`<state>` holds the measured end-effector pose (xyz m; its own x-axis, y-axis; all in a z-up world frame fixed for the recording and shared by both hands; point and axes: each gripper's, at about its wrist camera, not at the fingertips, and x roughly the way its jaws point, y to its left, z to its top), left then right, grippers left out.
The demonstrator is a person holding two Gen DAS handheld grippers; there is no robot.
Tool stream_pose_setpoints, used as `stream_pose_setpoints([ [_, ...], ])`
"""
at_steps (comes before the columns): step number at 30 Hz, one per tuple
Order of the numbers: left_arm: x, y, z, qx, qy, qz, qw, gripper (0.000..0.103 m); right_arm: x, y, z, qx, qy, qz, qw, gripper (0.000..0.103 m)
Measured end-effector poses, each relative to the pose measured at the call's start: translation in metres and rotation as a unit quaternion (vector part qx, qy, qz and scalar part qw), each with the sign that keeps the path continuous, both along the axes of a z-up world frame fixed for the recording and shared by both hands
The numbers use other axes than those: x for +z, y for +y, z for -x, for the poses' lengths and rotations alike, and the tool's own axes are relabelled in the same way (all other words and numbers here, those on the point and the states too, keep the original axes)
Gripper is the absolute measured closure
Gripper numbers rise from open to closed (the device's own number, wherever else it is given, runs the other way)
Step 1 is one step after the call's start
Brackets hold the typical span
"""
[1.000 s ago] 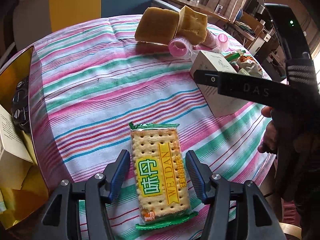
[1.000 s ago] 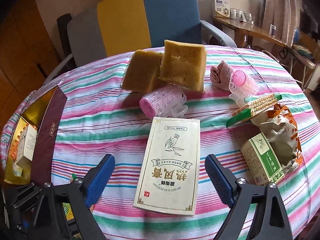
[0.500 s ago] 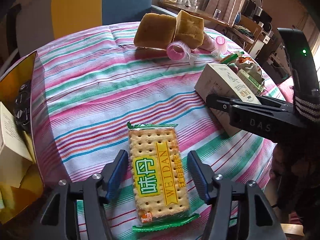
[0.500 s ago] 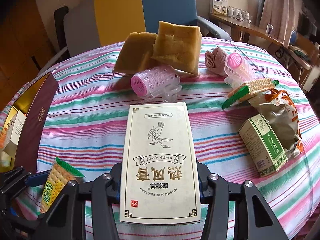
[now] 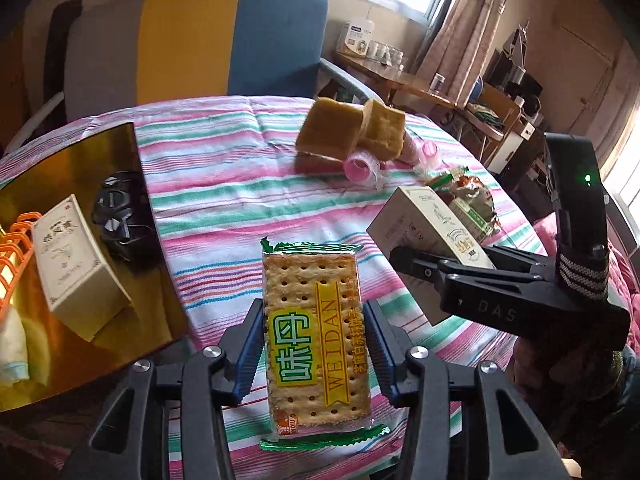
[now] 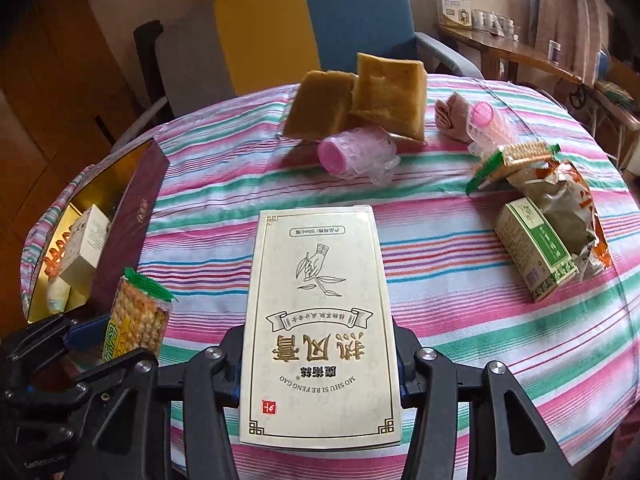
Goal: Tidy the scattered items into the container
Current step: 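Carry the cracker packet and white box over the gold tin with both grippers, then open both grippers over the tin and withdraw them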
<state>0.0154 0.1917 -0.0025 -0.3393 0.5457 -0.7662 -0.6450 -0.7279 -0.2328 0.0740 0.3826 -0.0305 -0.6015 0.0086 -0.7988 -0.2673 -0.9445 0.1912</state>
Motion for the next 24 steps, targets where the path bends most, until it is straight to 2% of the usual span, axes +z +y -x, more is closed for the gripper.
stream_pose_setpoints([
  [6,0.018,-0.048,0.018,0.063,0.012,-0.027,0.9976,0.054,0.026,-0.045,0.028,0.066,0.024,-0.003,0.998,0.051],
  [13,0.029,-0.11,0.055,0.148,0.031,-0.042,0.9877,0.054,0.05,-0.107,0.076,0.154,0.045,0.007,0.987,0.051],
  [18,0.027,-0.145,0.09,0.195,0.037,-0.035,0.9796,0.054,0.063,-0.153,0.118,0.204,0.057,0.008,0.977,0.051],
  [24,0.02,-0.176,0.127,0.234,0.037,-0.021,0.9713,0.054,0.058,-0.194,0.177,0.234,0.039,0.015,0.971,0.05],
])
